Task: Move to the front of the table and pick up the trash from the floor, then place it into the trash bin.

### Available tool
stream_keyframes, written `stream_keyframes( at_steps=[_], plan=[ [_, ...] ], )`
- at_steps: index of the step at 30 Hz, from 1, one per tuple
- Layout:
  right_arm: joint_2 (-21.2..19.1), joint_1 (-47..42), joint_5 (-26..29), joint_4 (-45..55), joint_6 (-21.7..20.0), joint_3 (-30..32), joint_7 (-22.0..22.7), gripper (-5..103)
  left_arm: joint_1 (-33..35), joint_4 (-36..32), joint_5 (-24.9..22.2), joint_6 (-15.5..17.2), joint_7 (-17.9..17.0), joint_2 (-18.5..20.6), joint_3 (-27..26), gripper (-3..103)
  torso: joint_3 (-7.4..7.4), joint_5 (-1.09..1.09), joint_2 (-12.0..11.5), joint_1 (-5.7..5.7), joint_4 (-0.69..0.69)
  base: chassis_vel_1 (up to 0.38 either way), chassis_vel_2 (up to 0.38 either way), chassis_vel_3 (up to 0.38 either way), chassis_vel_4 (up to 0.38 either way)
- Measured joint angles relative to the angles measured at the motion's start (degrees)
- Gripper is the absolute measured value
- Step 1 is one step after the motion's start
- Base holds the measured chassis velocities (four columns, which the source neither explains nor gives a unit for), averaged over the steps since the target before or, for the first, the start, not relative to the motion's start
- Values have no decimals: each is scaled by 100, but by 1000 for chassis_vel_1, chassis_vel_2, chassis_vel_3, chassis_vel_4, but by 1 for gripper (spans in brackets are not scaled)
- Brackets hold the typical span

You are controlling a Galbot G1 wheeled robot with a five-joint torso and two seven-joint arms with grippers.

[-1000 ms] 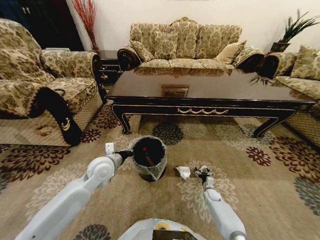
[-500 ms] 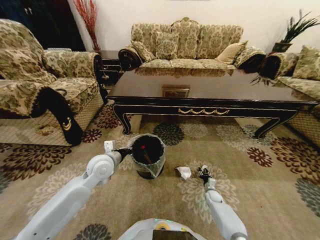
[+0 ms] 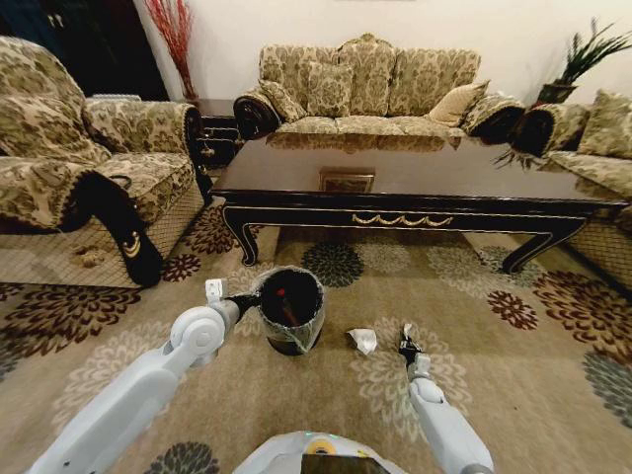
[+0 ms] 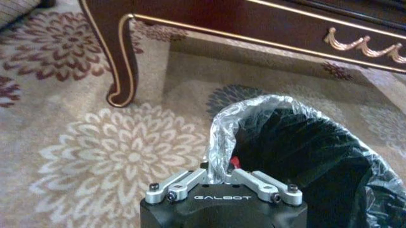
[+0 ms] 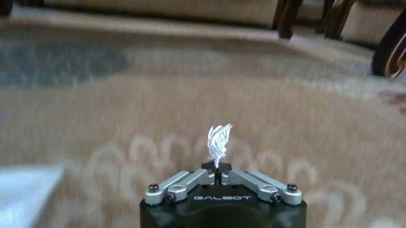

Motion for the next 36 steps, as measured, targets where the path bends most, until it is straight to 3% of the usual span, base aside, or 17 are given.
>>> stream_keyframes(
  at_steps=[10,11,13,15,18,20,28,36],
  plan=[
    [-1032,-1662,934,3477,-592,155,353,0,-386,89,61,35,4,-212,473,3,-1,1,0,0,1,0,0,0,0],
    [-1202,-1918,974,4147,-654,199,400,0,-479,126,57,47,5,-267,539,3,-1,0,0,0,0,0,0,0,0],
    [-1295,-2033,978,4532,-692,206,414,0,-508,134,57,51,6,-297,559,3,-1,-3,0,0,0,0,0,0,0],
    [-1464,-2268,977,5630,-833,129,515,0,-530,118,56,52,-20,-337,582,3,-2,-3,0,-1,6,0,0,0,0],
    [-1522,-2420,989,6173,-944,62,573,0,-580,111,58,53,-51,-360,641,3,-2,0,0,-1,12,0,0,0,0],
    [-1630,-2685,992,6929,-1000,15,545,0,-736,112,79,78,-122,-441,841,3,-2,-1,0,-1,6,0,0,0,0],
    [-1877,-3114,776,7994,-1114,-150,30,0,-966,133,175,104,-221,-751,1364,3,-2,-1,0,-1,2,0,0,0,0],
    [-2159,-3080,421,7953,-1260,-465,-99,0,-993,98,325,116,-228,-866,1706,3,-2,1,0,-1,6,0,0,0,0]
  ],
)
